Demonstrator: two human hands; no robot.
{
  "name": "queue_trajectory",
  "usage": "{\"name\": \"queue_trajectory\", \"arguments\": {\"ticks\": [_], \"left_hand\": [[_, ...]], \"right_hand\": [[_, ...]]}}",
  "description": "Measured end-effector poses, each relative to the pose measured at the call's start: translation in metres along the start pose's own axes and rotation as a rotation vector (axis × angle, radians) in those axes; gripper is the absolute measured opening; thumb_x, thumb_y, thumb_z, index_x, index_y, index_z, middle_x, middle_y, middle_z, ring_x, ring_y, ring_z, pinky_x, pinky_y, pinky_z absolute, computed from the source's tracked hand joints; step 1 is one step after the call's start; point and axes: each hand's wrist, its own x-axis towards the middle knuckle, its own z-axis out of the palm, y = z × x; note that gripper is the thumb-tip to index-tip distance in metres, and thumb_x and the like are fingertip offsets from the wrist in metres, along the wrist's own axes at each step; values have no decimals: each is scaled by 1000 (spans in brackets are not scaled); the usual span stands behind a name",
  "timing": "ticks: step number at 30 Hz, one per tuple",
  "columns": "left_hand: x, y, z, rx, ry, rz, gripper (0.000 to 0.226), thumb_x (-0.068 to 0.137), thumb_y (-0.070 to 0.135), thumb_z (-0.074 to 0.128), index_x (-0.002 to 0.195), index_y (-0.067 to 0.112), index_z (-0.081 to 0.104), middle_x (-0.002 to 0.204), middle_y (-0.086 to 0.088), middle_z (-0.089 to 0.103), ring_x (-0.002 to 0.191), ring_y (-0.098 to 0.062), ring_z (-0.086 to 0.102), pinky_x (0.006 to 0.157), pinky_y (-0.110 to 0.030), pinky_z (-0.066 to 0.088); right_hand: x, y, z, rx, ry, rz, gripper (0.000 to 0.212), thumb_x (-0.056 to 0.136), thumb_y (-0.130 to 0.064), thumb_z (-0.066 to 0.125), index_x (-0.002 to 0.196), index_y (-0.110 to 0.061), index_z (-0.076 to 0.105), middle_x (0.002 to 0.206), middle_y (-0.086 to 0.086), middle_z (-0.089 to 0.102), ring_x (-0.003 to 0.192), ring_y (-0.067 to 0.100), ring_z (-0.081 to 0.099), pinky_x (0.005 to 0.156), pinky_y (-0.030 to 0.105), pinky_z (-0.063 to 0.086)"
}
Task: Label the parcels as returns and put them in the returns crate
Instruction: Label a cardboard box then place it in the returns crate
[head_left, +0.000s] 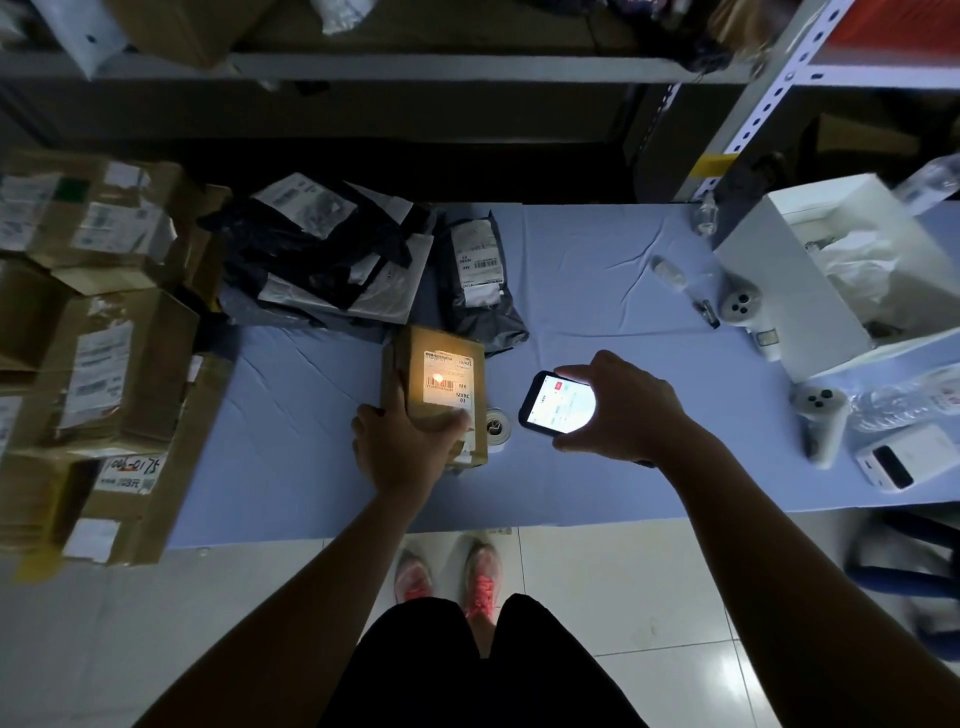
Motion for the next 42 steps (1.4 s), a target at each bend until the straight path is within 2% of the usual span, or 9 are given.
{"name": "queue_trajectory", "arguments": {"ticks": [9, 13, 20, 24, 26, 30, 38, 40, 42], "left_hand": [[-4, 6, 0, 8, 4, 12, 105, 56, 75, 77, 143, 26, 44, 105, -15, 52, 96, -32, 50, 77, -38, 47], [1, -1, 0, -17, -20, -11, 105, 56, 78, 74, 143, 29, 43, 107, -14, 53, 99, -32, 52, 81, -40, 48], [32, -25, -3, -146, -280, -113, 106, 45, 84, 70, 138, 41, 39, 122, 0, 61, 114, -28, 58, 97, -49, 50], [40, -33, -11, -337, -358, -116, 84, 51, 64, 84, 126, 39, 54, 117, 13, 67, 111, -17, 63, 97, -42, 53], [41, -37, -13, -390, -372, -126, 83, 49, 64, 86, 123, 40, 57, 114, 17, 68, 107, -12, 65, 94, -39, 55], [42, -44, -14, -435, -378, -149, 88, 42, 75, 86, 121, 45, 60, 110, 20, 71, 103, -8, 68, 90, -39, 58], [39, -46, -19, -382, -395, -114, 102, 49, 77, 78, 135, 32, 49, 129, 9, 63, 118, -17, 60, 99, -43, 53], [39, -46, -20, -370, -404, -100, 103, 51, 78, 76, 137, 28, 47, 129, 8, 62, 118, -18, 60, 98, -42, 53], [38, -46, -21, -361, -402, -84, 102, 53, 77, 77, 136, 25, 46, 128, 7, 62, 116, -17, 61, 97, -41, 54]], "right_hand": [[-3, 7, -5, 4, 17, 15, 82, 64, -54, 84, 136, -36, 48, 118, -6, 53, 108, 16, 55, 83, 31, 42], [5, 15, 8, 52, 86, 84, 84, 64, -57, 83, 136, -36, 47, 120, -4, 54, 110, 19, 56, 80, 31, 40], [41, 35, 72, 250, 181, 312, 83, 65, -60, 80, 136, -28, 51, 117, 4, 60, 108, 24, 59, 78, 35, 52], [58, 36, 106, 270, 174, 429, 77, 69, -59, 77, 135, -29, 50, 115, 5, 56, 108, 25, 58, 80, 36, 50], [64, 35, 118, 254, 182, 453, 75, 71, -58, 76, 135, -29, 49, 113, 5, 54, 107, 26, 58, 79, 36, 49], [71, 33, 137, 213, 179, 439, 76, 73, -58, 76, 136, -28, 46, 117, 6, 52, 113, 26, 54, 79, 39, 50], [75, 29, 152, 164, 144, 446, 86, 74, -59, 76, 144, -26, 38, 129, 10, 51, 119, 29, 46, 92, 41, 45], [75, 24, 147, 65, 116, 374, 96, 72, -60, 77, 149, -28, 28, 141, 12, 41, 127, 32, 39, 100, 43, 40], [74, 14, 139, 68, 126, 151, 110, 67, -49, 85, 154, -32, 19, 151, 11, 29, 136, 33, 29, 106, 45, 36]]}}
